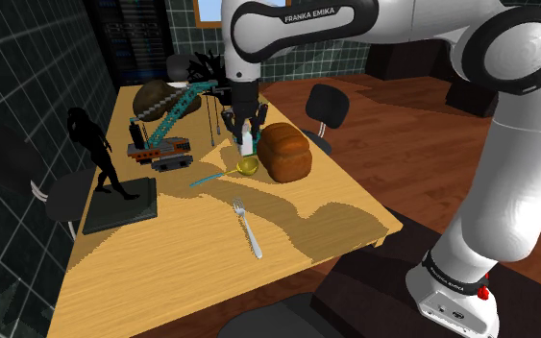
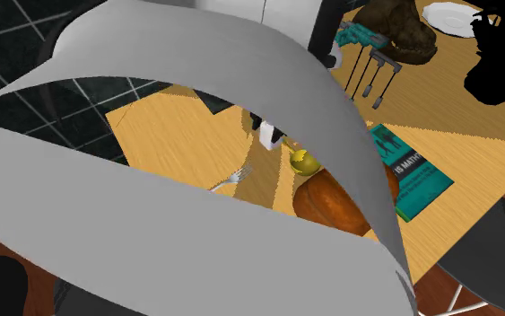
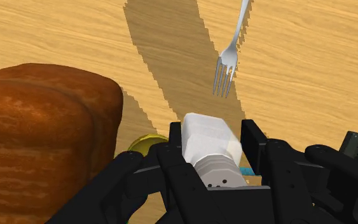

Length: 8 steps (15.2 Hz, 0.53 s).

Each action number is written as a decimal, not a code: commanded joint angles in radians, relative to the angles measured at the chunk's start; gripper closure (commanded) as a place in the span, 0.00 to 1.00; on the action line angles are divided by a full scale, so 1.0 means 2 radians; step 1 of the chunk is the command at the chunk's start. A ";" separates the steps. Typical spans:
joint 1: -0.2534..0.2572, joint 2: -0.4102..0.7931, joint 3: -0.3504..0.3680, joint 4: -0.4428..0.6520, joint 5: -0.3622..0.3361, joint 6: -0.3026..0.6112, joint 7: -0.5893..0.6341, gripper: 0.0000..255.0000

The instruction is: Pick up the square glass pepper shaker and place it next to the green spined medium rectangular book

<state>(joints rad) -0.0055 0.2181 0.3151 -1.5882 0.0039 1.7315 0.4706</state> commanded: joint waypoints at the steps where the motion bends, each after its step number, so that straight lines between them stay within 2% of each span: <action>1: -0.012 0.000 -0.008 0.001 0.000 -0.001 -0.021 1.00; 8: -0.058 0.006 -0.038 0.012 0.000 -0.010 -0.097 1.00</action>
<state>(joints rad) -0.1080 0.2165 0.2497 -1.5816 0.0065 1.7176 0.3028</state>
